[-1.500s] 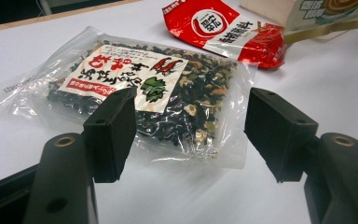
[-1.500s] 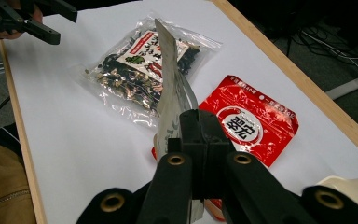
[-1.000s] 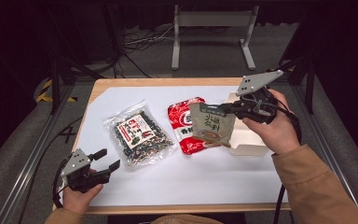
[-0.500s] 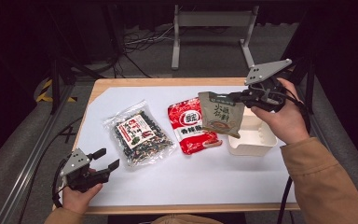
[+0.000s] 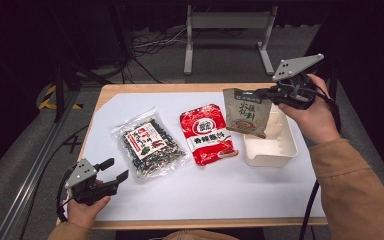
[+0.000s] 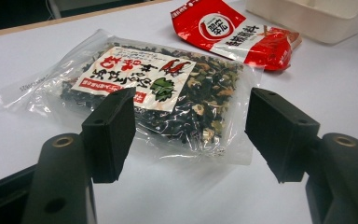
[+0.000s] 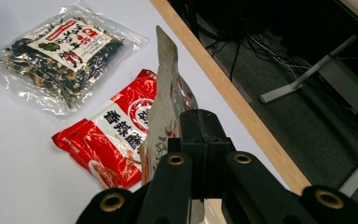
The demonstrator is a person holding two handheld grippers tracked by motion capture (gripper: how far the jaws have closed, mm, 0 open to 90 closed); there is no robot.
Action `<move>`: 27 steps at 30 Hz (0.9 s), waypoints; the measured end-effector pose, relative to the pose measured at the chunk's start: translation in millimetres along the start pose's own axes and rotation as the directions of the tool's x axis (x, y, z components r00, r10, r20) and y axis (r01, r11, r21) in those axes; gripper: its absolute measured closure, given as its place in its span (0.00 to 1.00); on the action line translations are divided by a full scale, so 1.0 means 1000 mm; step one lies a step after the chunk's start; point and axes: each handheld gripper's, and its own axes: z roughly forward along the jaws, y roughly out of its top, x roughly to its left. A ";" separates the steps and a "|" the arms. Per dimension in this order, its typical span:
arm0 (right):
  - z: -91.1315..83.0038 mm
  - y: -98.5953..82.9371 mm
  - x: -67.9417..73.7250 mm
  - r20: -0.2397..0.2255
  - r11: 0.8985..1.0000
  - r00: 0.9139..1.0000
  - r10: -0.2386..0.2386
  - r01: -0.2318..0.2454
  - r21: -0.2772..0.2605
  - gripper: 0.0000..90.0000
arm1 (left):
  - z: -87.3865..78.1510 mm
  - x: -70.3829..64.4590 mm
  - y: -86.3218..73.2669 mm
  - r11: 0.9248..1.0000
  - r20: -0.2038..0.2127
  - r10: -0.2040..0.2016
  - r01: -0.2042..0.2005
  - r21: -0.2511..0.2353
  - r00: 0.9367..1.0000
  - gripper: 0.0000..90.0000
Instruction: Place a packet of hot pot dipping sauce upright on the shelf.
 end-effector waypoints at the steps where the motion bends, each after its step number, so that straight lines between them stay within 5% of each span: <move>1: 0.000 -0.001 -0.003 0.000 1.000 1.000 0.001 -0.001 0.000 1.00 | 0.000 0.000 0.000 1.000 0.000 -0.003 0.003 0.002 1.000 0.37; 27: 0.004 -0.019 -0.060 0.094 0.999 0.995 -0.038 0.039 -0.010 1.00 | -0.002 0.001 -0.004 1.000 -0.014 -0.013 0.013 0.011 1.000 0.37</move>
